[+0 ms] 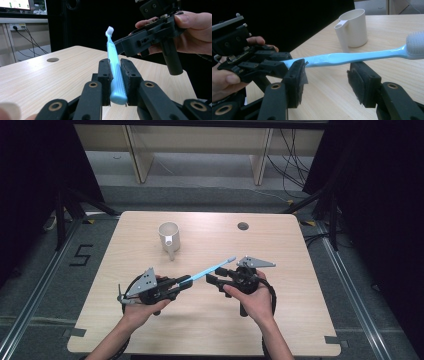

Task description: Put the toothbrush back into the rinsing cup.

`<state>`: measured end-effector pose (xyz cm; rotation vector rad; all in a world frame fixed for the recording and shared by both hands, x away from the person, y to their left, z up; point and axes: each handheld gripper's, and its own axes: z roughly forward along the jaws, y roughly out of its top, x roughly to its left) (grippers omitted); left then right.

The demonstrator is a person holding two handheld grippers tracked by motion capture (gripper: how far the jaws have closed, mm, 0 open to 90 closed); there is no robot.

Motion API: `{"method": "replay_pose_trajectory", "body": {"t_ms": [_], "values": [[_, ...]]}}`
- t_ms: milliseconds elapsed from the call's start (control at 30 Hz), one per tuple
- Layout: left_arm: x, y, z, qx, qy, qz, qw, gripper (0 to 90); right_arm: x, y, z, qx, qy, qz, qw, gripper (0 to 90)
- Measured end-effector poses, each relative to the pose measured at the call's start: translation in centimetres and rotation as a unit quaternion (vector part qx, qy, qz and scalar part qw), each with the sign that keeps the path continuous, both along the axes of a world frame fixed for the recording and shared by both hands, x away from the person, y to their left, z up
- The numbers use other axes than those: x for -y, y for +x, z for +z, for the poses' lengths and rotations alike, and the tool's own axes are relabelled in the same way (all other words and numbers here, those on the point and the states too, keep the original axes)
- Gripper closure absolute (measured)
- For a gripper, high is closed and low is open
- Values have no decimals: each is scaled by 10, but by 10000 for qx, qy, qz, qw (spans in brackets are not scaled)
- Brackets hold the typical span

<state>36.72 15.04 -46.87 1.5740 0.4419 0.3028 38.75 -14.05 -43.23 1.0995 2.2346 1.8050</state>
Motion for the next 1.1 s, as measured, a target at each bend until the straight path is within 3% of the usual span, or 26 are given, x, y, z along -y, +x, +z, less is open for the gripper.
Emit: {"method": "replay_pose_trajectory", "body": {"t_ms": [100, 167, 300, 433, 467, 867, 933, 967, 1067, 1100], "values": [[1, 0, -1, 6, 7, 12, 10000, 784, -1, 1, 2, -18, 90, -38, 10000, 484], [1, 0, -1, -24, 32, 11, 10000, 784, -1, 1, 3, -158, 161, -129, 9997, 491], [4, -1, -3, -41, 35, 29, 10000, 783, -1, 4, 4, -97, 323, -166, 9993, 502], [5, -1, -3, -27, 109, 45, 9999, 783, -2, 4, 6, -272, 423, -202, 9985, 530], [6, -1, -3, -30, 94, 49, 9999, 783, -1, 5, 6, -192, 428, -201, 9987, 542], [18, 1, -13, -155, 330, 47, 9993, 780, -5, 6, 7, -316, 968, -145, 9947, 745], [21, 2, -15, -168, 388, 21, 9991, 780, -7, 4, 10, -463, 1084, -107, 9930, 778], [22, 2, -16, -168, 406, 10, 9990, 780, -7, 6, 9, -272, 1067, -67, 9939, 793], [26, 3, -17, -157, 445, -9, 9989, 777, -9, 5, 12, -331, 1170, 18, 9926, 821], [27, 3, -17, -180, 528, -12, 9984, 772, -10, 5, 13, -258, 1176, 39, 9927, 834]]}}
